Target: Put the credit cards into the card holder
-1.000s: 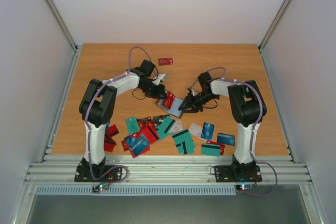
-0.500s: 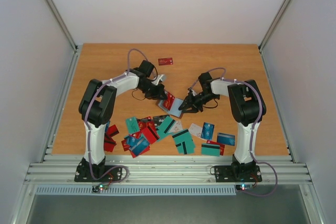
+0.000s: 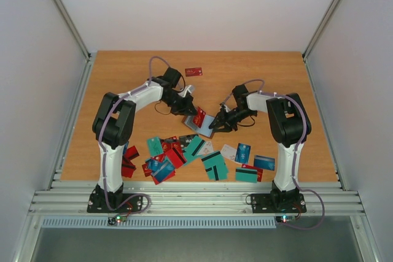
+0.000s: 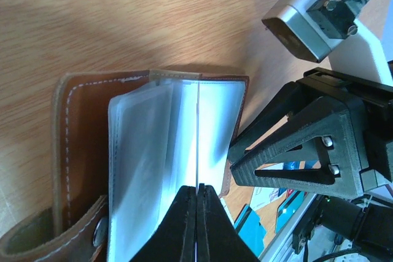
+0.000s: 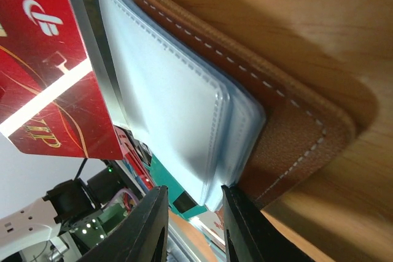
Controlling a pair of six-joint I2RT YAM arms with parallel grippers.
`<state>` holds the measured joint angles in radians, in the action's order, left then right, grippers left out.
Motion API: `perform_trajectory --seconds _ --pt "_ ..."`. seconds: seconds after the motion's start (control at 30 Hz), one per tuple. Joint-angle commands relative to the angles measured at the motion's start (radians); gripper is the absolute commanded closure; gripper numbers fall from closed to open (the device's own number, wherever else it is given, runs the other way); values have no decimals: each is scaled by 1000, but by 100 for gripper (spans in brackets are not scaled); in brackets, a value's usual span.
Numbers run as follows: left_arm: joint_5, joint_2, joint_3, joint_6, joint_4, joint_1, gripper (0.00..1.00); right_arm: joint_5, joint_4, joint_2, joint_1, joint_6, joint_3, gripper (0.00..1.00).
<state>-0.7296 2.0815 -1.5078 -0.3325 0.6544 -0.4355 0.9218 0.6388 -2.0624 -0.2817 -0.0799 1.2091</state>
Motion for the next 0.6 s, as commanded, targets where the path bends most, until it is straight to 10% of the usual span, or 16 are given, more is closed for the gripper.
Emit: perform_trajectory --seconds 0.0,0.57 --pt "-18 36 -19 19 44 -2 100 -152 24 -73 -4 6 -31 73" --pt "110 -62 68 8 -110 6 100 -151 27 -84 -4 7 -28 73"
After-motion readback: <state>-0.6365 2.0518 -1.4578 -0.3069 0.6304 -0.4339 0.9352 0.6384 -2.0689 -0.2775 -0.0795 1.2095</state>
